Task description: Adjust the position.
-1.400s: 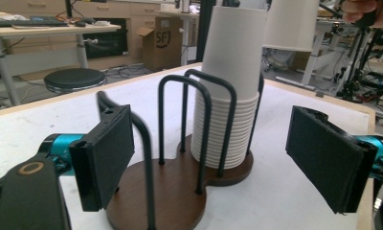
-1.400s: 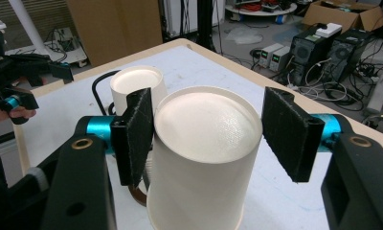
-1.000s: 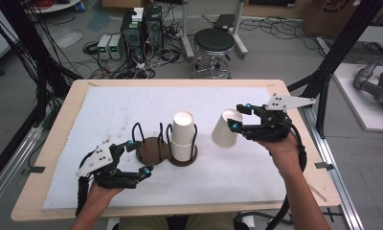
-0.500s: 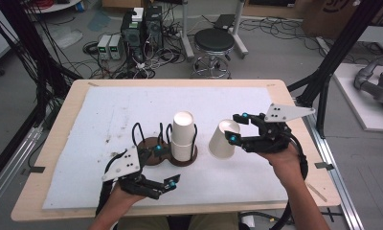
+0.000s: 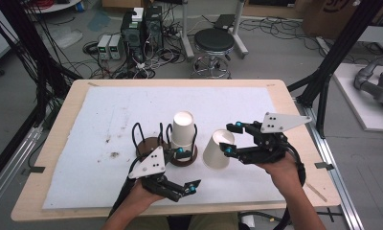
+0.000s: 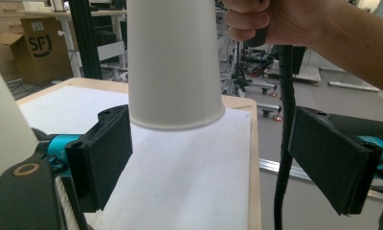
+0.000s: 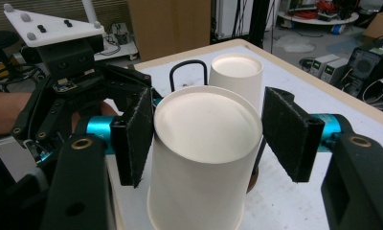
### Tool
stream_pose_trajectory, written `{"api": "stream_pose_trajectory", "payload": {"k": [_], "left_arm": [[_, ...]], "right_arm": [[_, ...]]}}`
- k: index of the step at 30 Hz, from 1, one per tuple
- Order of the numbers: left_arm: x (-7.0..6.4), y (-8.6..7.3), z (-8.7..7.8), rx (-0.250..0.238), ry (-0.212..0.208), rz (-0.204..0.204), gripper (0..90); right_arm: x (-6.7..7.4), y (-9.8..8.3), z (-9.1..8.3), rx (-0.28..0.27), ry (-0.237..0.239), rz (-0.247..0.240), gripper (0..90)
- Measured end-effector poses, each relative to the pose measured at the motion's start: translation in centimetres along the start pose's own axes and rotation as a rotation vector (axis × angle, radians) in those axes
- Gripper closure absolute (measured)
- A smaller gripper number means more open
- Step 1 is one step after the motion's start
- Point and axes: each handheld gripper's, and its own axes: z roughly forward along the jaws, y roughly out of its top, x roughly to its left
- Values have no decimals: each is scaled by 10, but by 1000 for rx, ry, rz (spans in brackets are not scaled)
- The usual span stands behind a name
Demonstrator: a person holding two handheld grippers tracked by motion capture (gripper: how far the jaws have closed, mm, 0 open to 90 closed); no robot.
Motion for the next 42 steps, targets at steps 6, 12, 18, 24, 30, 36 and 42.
{"api": "stream_pose_trajectory", "payload": {"k": [6,12,18,24,30,36,42], "left_arm": [[7,2,15,-10,6,14,152],[11,4,32,-8,-11,30,149],[12,1,42,-17,-43,24,142],[13,-1,42,-10,-65,20,197],[15,-2,39,31,-57,27,237],[16,-2,37,84,-60,35,269],[17,3,36,199,-59,80,280]], "right_arm": [[4,-2,0,-6,22,5,378],[10,-1,4,4,49,0,378],[14,0,7,-11,78,2,378],[13,-1,8,-19,95,21,378],[9,-7,10,-20,109,48,376],[3,-13,14,13,133,62,328],[-2,-15,19,38,139,45,196]]}}
